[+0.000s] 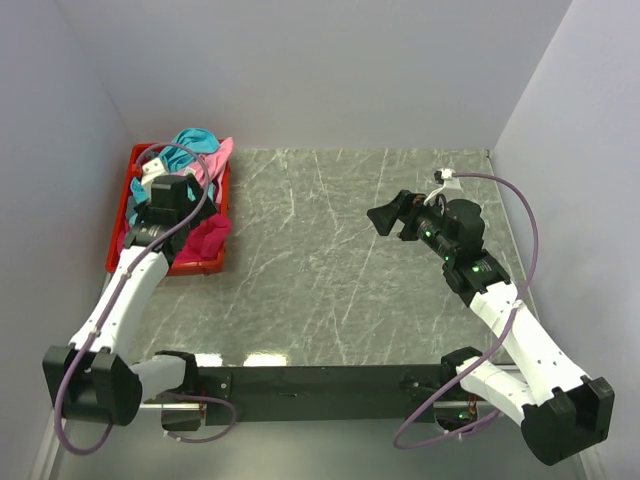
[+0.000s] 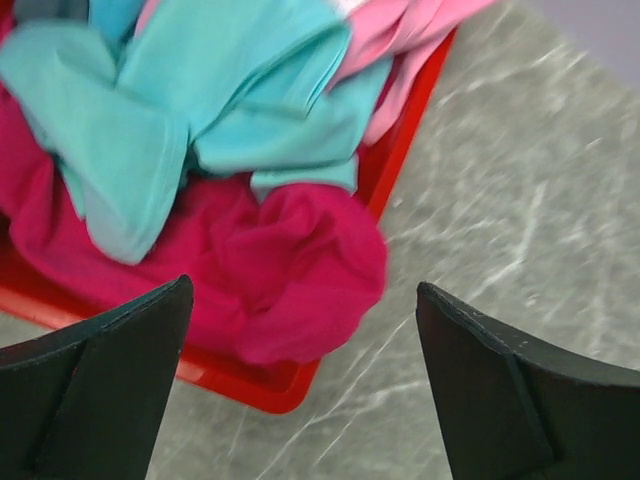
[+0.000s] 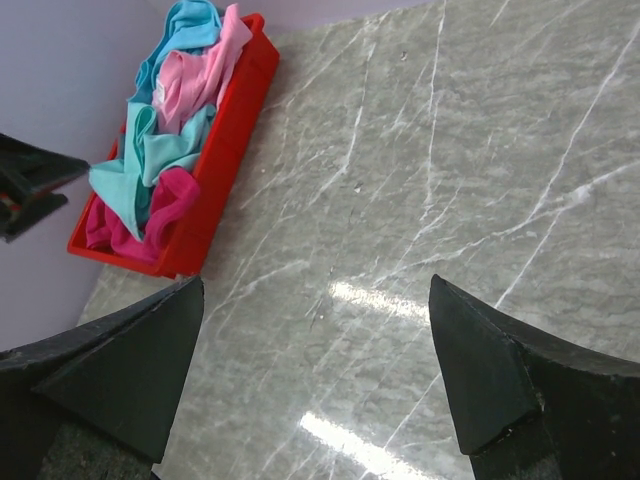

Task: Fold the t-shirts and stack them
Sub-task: Grab the tshirt from the pile

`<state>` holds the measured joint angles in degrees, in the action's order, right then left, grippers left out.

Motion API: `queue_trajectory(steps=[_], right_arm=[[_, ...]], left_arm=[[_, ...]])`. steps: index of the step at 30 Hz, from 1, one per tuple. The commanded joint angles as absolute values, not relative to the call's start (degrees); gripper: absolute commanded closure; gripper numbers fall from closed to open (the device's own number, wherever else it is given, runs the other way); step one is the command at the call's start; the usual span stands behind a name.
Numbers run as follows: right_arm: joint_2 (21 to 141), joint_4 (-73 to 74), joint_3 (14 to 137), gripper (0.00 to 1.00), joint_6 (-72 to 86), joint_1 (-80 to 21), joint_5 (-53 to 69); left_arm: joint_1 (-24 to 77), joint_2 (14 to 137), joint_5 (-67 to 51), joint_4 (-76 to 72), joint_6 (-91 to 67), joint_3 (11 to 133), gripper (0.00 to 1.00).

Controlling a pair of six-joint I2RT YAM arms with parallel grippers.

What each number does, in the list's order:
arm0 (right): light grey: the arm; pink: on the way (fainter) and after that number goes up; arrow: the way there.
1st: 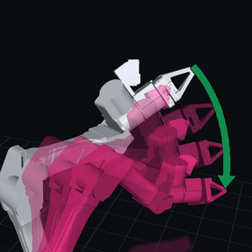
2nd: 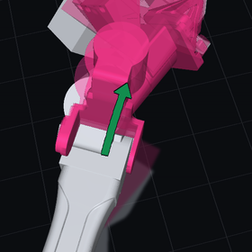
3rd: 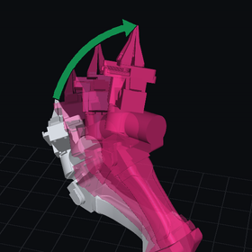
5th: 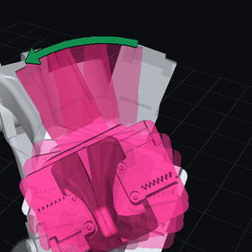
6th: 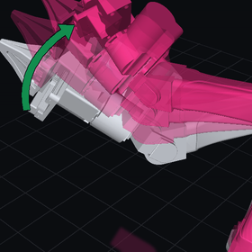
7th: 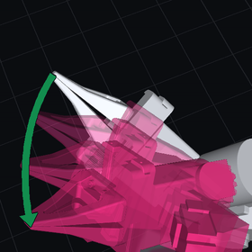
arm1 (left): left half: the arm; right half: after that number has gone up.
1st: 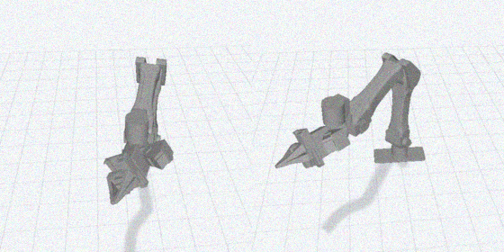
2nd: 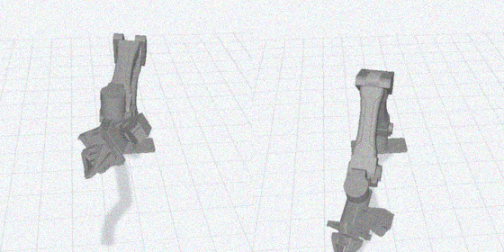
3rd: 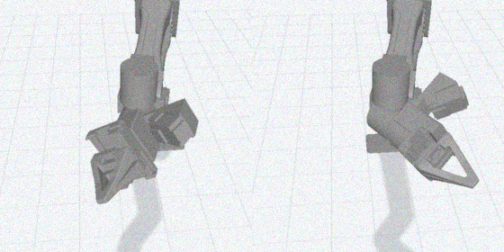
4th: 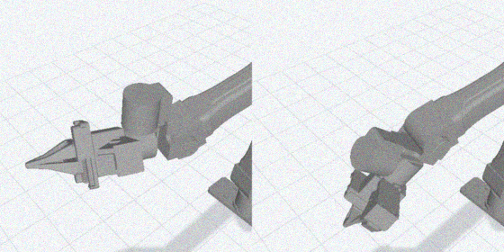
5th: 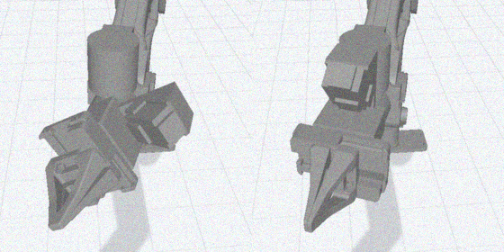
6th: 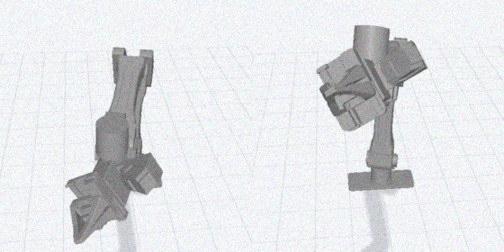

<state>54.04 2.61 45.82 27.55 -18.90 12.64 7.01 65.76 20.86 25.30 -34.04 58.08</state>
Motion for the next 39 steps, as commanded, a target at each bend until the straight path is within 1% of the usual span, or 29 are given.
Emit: queue_trajectory(steps=[1, 6, 14, 20, 23, 24, 27, 29, 30, 31, 35, 39], right_arm=[[54.0, 1.0, 46.5, 0.01, 27.1, -19.4, 12.2], [55.5, 1.4, 47.1, 0.02, 26.8, -19.4, 13.2], [58.7, 1.0, 48.7, 0.04, 25.8, -19.4, 14.7], [60.5, 0.6, 49.6, 0.05, 25.0, -19.5, 14.6], [60.8, 0.5, 49.9, 0.05, 24.9, -19.5, 14.5], [61.1, 0.6, 50.0, 0.05, 24.8, -19.5, 14.5], [61.4, 0.8, 50.1, 0.06, 24.7, -19.5, 14.4], [61.3, 0.7, 50.0, 0.06, 24.8, -19.6, 14.1], [61.3, 0.7, 50.0, 0.06, 24.8, -19.5, 13.6], [61.3, 0.7, 50.0, 0.06, 24.8, -19.6, 13.5], [61.3, 1.0, 50.1, 0.06, 24.6, -19.5, 13.1], [62.5, 1.4, 50.6, 0.07, 24.4, -19.5, 12.9]], left_arm=[[7.4, 67.8, 21.4, 31.1, -36.1, 57.8, 0.01], [8.1, 71.5, 22.1, 34.8, -40.3, 57.2, 0.01], [9.1, 79.0, 21.4, 35.1, -42.9, 56.9, 0.01], [9.1, 84.1, 21.3, 35.1, -43.2, 57.2, 0.06], [9.1, 85.9, 20.9, 34.5, -42.9, 57.7, 0.2], [9.1, 86.0, 20.7, 34.4, -42.8, 57.9, 0.33], [9.1, 87.8, 20.7, 34.2, -42.4, 58.8, 0.47], [9.1, 88.9, 20.4, 34.4, -41.8, 59.2, 0.54], [9.1, 89.1, 20.4, 34.4, -41.6, 59.6, 0.74], [9.1, 89.2, 20.6, 34.5, -41.7, 60.0, 0.99], [9.0, 87.9, 22.0, 36.3, -40.3, 63.1, 1.0], [8.6, 86.8, 19.3, 38.9, -38.1, 70.5, 1.0]])
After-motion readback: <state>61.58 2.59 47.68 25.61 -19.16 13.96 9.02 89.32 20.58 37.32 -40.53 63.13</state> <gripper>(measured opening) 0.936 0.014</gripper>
